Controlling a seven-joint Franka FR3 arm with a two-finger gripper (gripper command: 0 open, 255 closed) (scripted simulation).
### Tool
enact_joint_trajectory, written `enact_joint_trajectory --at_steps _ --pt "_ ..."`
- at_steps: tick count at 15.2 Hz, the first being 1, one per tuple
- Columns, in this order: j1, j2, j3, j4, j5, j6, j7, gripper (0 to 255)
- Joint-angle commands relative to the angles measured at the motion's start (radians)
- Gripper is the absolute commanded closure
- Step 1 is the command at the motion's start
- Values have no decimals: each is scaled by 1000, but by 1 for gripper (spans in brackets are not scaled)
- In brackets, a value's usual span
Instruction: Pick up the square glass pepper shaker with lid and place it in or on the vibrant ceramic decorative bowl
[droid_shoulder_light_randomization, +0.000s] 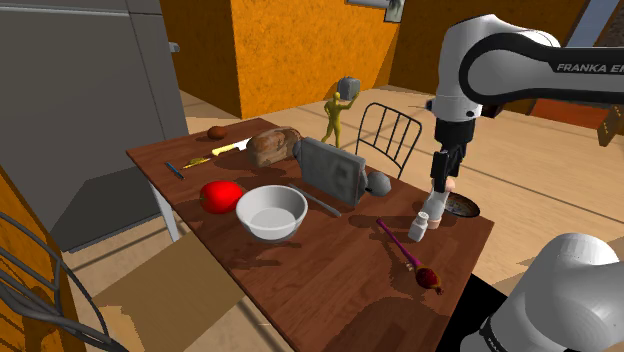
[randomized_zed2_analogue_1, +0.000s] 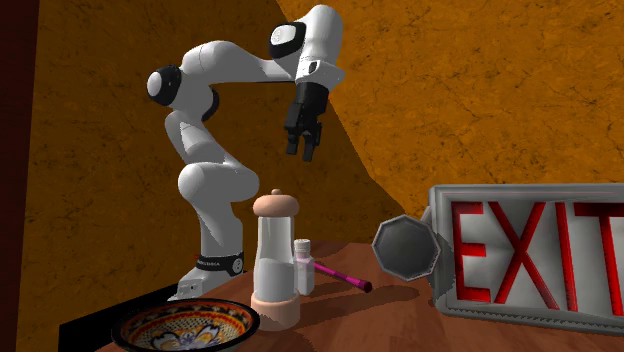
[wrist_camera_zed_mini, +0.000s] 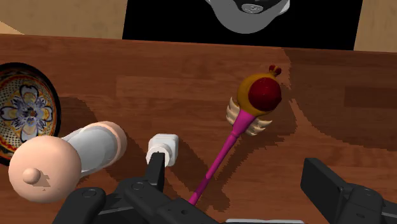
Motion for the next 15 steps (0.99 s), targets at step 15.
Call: enact_joint_trajectory --at_steps 15 --pt "-27 362 -137 -154 -94 475 -126 0"
